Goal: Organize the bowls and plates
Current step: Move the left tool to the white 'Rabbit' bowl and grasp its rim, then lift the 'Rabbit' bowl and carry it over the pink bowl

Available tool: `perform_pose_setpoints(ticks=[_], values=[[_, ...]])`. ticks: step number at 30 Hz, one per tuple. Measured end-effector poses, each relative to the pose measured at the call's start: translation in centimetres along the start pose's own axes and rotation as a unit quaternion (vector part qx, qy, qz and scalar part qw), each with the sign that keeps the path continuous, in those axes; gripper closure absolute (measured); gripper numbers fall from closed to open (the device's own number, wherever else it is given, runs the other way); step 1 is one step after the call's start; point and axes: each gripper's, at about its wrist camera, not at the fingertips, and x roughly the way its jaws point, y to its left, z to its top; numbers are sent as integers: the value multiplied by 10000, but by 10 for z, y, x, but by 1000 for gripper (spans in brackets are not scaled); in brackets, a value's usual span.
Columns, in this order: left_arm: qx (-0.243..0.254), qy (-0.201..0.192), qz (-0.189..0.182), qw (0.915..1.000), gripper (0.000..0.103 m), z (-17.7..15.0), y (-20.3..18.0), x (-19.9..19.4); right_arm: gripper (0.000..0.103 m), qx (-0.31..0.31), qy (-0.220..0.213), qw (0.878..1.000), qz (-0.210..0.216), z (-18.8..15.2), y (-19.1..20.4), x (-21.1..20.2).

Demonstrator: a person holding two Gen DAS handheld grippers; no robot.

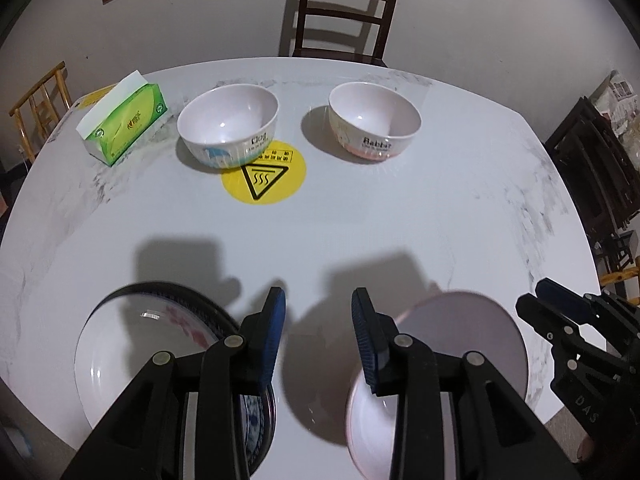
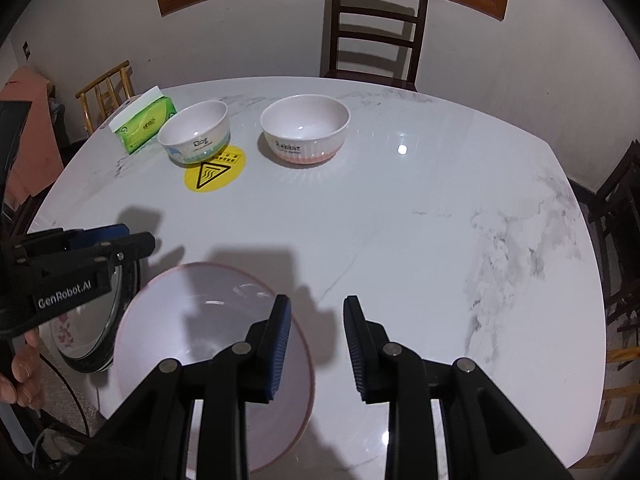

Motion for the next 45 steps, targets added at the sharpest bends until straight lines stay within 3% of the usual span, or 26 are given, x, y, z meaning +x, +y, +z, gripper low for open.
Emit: perform_pose_setpoints(ticks=[11,24,31,45], values=[[-13,56,36,10000,72,44,1,27,75,-158,116,9998,-106,30,-13,35],[-585,469,-640,9951,72,121,11,84,75,95,90,9979,638,122,-57,82],[-900,483,-769,9918,73,153,15,100,75,329,139,9949,939,162,-59,102],[-913,596,-722,9914,75,175,16,133,75,590,598,9921,933,190,-52,164]])
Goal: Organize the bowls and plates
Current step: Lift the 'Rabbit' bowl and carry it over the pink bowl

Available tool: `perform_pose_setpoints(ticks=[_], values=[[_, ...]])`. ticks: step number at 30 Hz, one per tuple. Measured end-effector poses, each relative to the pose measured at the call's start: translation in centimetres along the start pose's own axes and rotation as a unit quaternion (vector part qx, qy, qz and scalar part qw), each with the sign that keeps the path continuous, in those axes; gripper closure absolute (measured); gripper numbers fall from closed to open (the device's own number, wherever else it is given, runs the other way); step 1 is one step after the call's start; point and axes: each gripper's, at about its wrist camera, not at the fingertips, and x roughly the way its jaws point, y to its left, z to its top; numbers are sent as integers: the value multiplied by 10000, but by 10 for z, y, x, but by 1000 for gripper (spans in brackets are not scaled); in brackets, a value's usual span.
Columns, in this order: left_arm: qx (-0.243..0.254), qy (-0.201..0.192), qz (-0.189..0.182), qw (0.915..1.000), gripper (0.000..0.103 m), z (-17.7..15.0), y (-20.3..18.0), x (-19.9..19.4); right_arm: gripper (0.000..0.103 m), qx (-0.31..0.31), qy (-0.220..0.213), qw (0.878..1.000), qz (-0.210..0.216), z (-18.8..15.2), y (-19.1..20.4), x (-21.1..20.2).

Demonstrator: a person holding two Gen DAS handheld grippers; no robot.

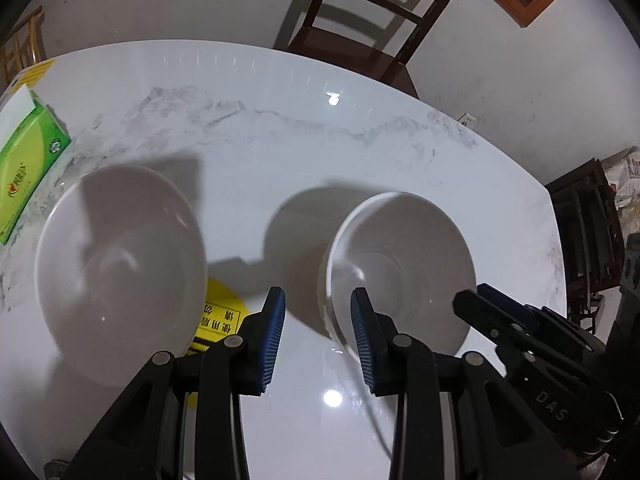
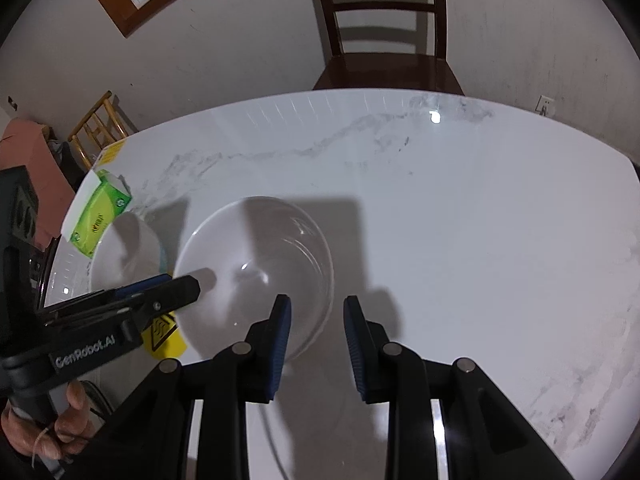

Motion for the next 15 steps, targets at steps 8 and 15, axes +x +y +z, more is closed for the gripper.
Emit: perform_pose_setpoints(ticks=[8,15], values=[[122,60,-134,9998,92,0,-3,10,83,77,114,9999,73,1,-1,17],[237,118,-127,9996,92,-10,-6,3,89,201,135,9997,-15,-5,-5,14]])
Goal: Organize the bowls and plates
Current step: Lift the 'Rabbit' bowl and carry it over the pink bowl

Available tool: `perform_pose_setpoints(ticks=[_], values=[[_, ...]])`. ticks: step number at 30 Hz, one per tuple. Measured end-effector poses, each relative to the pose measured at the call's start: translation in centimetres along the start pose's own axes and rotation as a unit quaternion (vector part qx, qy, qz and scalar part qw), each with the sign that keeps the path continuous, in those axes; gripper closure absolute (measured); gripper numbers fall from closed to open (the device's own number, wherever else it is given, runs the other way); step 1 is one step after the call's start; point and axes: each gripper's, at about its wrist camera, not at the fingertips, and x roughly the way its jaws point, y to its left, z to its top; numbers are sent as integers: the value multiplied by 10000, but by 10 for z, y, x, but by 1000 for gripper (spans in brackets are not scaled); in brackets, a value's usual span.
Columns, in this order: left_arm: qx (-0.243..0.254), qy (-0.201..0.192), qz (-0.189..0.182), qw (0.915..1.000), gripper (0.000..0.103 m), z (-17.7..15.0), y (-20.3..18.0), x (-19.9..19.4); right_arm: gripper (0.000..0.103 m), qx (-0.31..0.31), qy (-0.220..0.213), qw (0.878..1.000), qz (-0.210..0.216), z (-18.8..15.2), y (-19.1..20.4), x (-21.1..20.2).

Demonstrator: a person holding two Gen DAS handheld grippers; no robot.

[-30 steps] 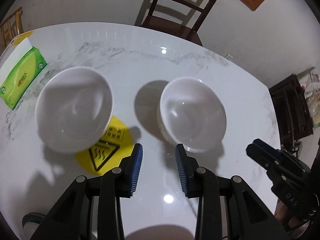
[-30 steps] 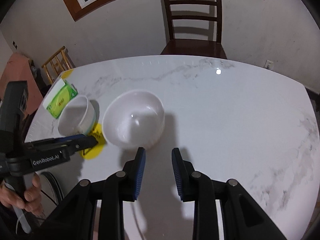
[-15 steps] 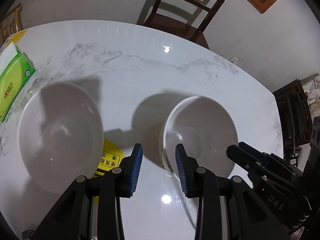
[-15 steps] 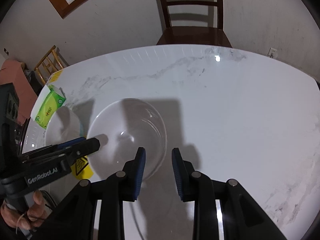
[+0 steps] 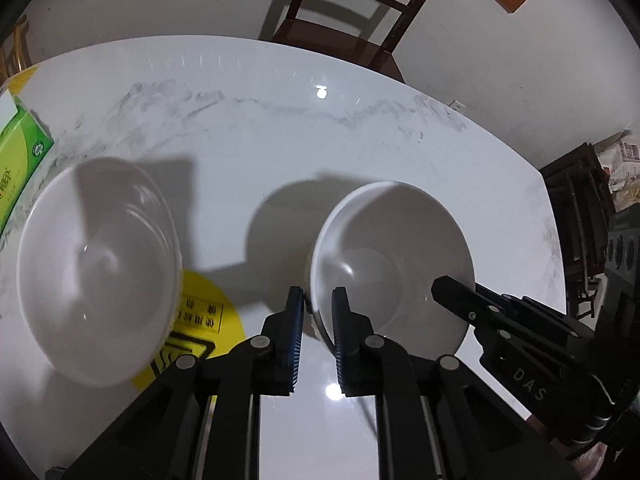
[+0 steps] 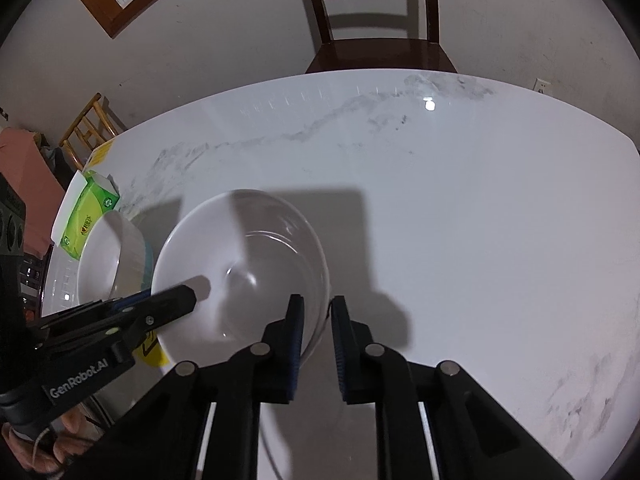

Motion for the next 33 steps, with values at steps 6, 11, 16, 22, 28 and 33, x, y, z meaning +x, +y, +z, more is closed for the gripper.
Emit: perform_pose_setpoints(ticks=[6,11,16,22,28,33], values=[[174,-38,24,9998,92,-10,-6,-17,89,-61,-18,10000,-39,-15,5,-17],[332,-48,94,9994,92,-21,-14,-32,89,-61,-95,9999,-24,-29,11,-39],[436,-78,125,9989,92,-37,-21,-49,89,-99,-150,9998,-83,-45,17,-58],[616,-214,115,9978,92,-57,-32,-75,89,-114,-233,9996,-108,-68,24,-87],[778,-227,155,9966,92,-85,-38,-95,89,-166,-334,9992,-160,-94,32,-114],[831,-237,148,9961,92,-109,-38,-111,89,-212,-382,9988,-197,-117,41,-134]])
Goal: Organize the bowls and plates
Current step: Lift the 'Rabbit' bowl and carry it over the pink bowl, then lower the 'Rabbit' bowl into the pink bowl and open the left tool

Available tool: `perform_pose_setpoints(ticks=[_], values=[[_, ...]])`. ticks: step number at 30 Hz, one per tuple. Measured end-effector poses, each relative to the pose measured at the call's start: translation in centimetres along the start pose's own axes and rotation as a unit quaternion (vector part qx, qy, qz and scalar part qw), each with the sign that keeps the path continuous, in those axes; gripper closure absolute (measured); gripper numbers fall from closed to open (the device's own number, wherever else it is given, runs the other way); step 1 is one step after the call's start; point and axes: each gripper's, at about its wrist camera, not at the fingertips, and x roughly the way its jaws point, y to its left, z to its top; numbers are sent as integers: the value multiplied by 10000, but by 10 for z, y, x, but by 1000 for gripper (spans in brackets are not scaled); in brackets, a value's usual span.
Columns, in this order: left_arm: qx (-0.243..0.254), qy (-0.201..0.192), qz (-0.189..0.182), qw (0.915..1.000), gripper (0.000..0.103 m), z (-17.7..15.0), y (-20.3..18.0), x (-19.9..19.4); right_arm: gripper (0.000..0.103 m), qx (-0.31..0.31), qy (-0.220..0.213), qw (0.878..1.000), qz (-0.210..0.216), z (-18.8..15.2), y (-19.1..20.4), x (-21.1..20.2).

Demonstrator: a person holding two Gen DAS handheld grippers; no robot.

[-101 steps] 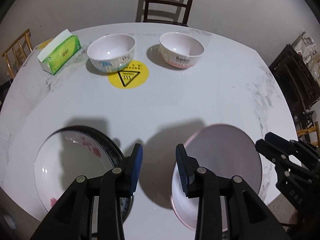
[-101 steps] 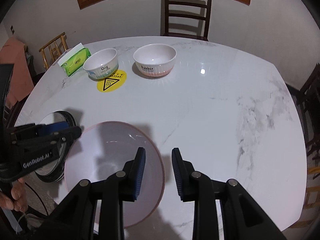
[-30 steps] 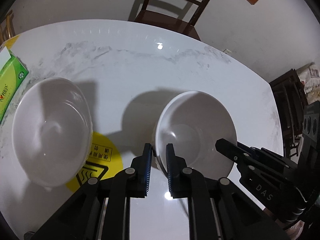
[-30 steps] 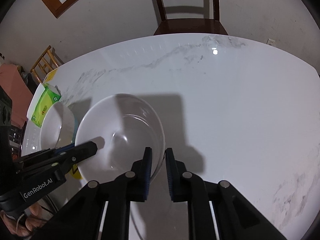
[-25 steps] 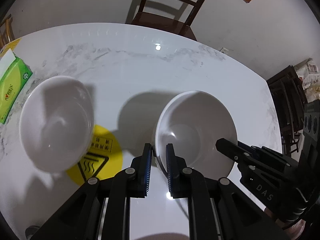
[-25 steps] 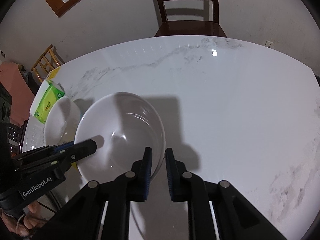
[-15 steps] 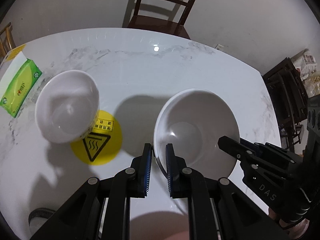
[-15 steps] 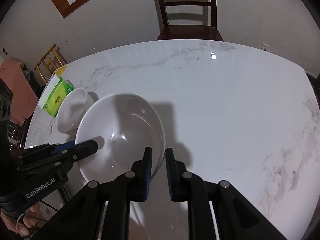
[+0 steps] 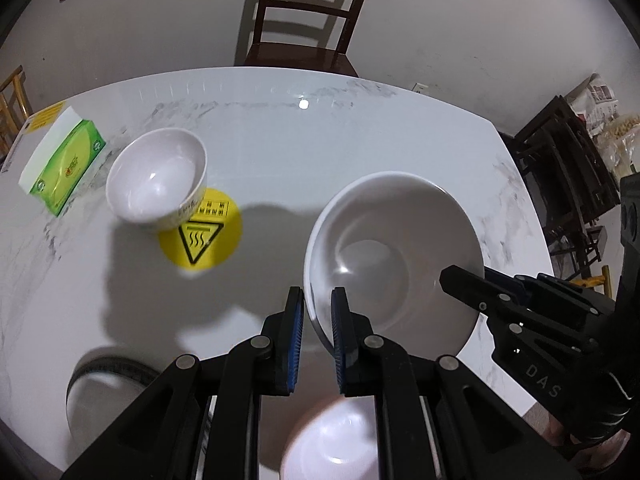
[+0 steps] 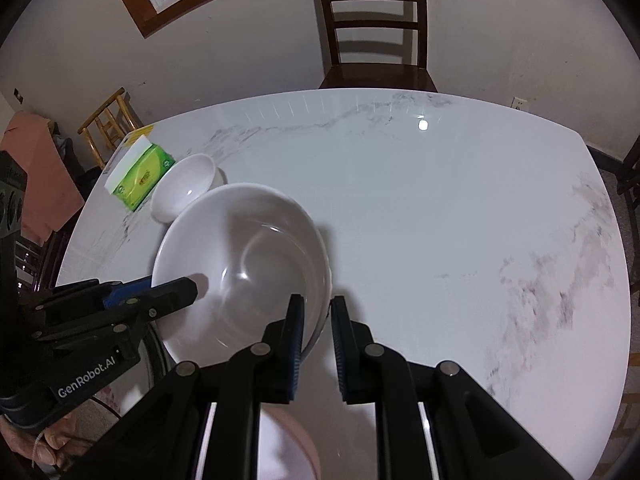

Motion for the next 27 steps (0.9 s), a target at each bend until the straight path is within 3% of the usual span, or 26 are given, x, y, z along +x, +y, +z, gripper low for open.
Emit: perform_pose_setpoints(ticks=[12,27], values=[[12,174,-64,9998,92,-71,-1,-25,89,-129,65,9999,17,-69,24,-37],[29,550,77,9985,92,-140,3,-14,89,-72,478,9987,130,-142,32,-24]])
